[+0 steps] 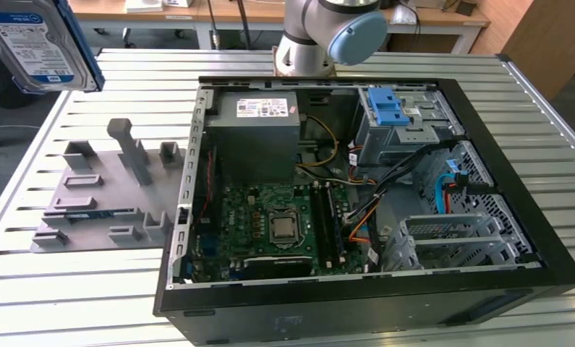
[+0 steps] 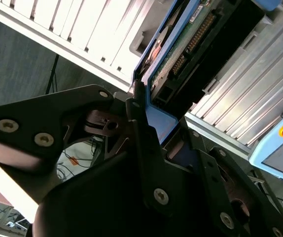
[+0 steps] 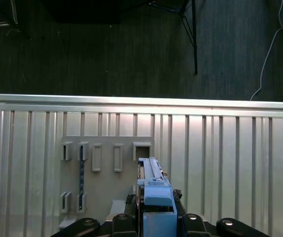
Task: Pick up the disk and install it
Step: 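Pick up the disk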
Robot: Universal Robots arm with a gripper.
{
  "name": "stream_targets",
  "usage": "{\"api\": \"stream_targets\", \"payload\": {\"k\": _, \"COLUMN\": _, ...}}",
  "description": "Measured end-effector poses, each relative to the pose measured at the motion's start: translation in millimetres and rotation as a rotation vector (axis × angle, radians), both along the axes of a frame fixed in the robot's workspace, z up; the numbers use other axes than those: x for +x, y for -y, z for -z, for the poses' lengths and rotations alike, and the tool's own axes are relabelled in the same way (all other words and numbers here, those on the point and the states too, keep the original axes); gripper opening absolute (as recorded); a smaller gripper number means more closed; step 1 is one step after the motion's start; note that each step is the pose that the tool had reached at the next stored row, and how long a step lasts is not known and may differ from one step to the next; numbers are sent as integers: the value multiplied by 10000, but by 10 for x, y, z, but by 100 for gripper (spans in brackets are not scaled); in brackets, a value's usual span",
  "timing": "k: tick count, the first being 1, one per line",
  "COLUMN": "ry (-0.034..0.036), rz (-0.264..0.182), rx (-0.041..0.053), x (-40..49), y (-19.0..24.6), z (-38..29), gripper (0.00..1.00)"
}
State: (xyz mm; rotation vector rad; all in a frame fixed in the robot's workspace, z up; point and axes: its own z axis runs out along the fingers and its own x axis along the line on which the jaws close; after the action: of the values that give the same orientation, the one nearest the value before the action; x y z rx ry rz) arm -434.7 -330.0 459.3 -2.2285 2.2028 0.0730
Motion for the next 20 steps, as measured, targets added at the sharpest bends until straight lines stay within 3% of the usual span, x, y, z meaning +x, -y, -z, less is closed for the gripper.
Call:
{"api": "stream_targets", "payload": {"k": 9, "ry": -1, "rz": 0, "rx": -1, "x": 0, "y": 0, "z": -102, "gripper": 36}}
{"api": "stream_targets", "payload": {"k": 15, "ry": -1, "rz": 0, "rx": 0, "x": 0, "y": 0, "z": -222, "gripper": 36}}
{"api": "stream_targets", "payload": {"k": 20, "ry": -2, "rz": 0, "rx": -1, "x": 1, "y": 0, "z": -359, "gripper": 36}}
